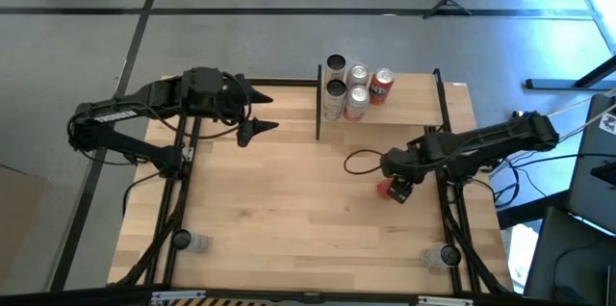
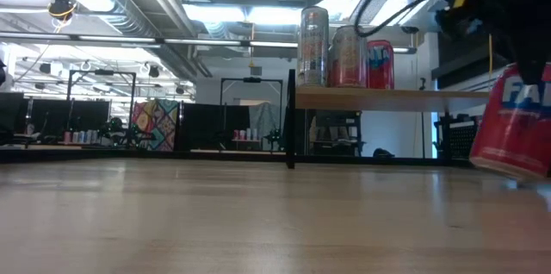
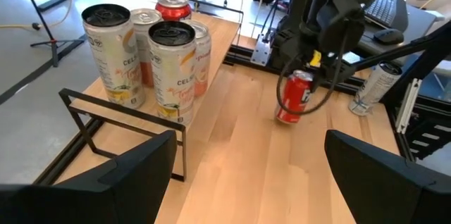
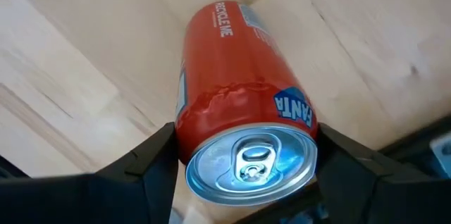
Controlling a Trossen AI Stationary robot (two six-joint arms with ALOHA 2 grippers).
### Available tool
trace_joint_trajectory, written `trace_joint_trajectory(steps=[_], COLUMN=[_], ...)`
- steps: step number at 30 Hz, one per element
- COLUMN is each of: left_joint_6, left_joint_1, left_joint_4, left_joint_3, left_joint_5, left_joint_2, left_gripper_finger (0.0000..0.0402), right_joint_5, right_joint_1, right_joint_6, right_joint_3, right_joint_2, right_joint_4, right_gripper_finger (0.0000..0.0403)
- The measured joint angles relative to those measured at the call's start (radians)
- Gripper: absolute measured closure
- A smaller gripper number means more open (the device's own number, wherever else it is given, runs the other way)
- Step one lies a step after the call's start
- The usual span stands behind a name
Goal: Place canned beverage on shelf
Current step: Put the orange soda can onto the shelf
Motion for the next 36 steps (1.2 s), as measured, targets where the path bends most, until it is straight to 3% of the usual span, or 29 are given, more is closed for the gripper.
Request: trace_joint_trajectory(steps=[10,20,33,36], left_joint_6=[-0.001,-0.001,0.0,-0.001], left_joint_1=[0.0,0.0,0.0,0.0], left_joint_4=[-0.003,-0.003,-0.002,-0.002], left_joint_3=[0.0,0.0,0.0,0.0], left_joint_5=[0.0,-0.001,-0.001,-0.001], left_joint_2=[0.005,0.005,0.005,0.005], left_gripper_finger=[0.0051,0.0051,0.0051,0.0051], right_joint_5=[-0.047,-0.042,-0.01,0.083], right_joint_1=[-0.002,-0.002,0.013,0.04], right_joint_6=[-0.086,-0.086,-0.112,-0.126], right_joint_3=[0.118,0.18,0.212,0.25], right_joint_2=[0.205,0.279,0.271,0.229], right_joint_4=[-0.027,-0.046,0.023,-0.01], right_gripper_finger=[0.0154,0.0153,0.0023,0.0014])
